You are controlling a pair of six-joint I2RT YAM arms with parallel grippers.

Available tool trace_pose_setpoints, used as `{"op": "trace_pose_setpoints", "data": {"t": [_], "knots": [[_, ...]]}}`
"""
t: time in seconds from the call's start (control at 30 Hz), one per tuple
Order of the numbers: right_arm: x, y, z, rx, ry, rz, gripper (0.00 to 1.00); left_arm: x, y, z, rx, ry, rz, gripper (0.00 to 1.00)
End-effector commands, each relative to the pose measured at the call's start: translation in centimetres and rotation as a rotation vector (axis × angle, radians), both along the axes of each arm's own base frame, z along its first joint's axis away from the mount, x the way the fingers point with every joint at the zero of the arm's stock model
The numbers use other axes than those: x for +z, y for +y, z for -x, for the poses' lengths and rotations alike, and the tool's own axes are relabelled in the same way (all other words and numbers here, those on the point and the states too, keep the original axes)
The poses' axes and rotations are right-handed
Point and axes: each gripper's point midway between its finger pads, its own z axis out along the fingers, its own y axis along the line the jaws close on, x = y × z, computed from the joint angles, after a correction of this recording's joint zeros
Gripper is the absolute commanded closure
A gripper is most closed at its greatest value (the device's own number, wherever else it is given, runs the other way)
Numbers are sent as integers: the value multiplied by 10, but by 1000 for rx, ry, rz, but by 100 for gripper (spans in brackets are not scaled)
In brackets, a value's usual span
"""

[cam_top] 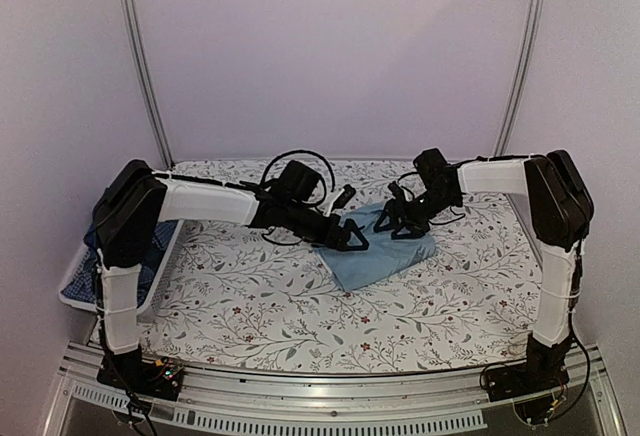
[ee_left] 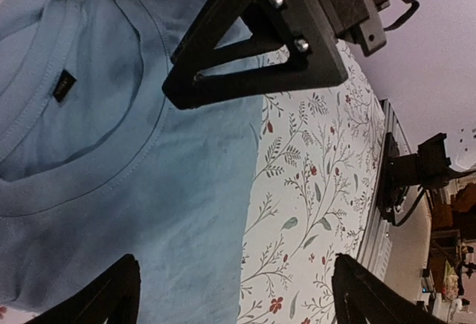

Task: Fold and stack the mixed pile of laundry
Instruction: Smooth out the square-folded T-shirt at the center of the board.

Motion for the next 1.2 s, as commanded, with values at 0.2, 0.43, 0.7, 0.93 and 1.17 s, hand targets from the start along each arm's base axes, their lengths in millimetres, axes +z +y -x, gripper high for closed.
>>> {"op": "trace_pose_setpoints", "data": {"t": [0.2, 0.43, 0.7, 0.93, 1.17], "knots": [[-37, 8, 77, 36, 150, -91, 34, -59, 12, 35, -62, 209, -29, 17], [-10, 60, 178, 197, 246, -160, 33, -67, 73, 87, -110, 246, -72, 19], [77, 33, 143, 129, 10, -183, 36, 18, 101, 66, -109, 40, 62, 18], [73, -11, 94, 71, -166, 94, 53, 40, 95, -5, -67, -202, -10, 19], [32, -12, 66, 98, -163, 237, 60, 18, 69, -31, -188, -277, -34, 32]]}}
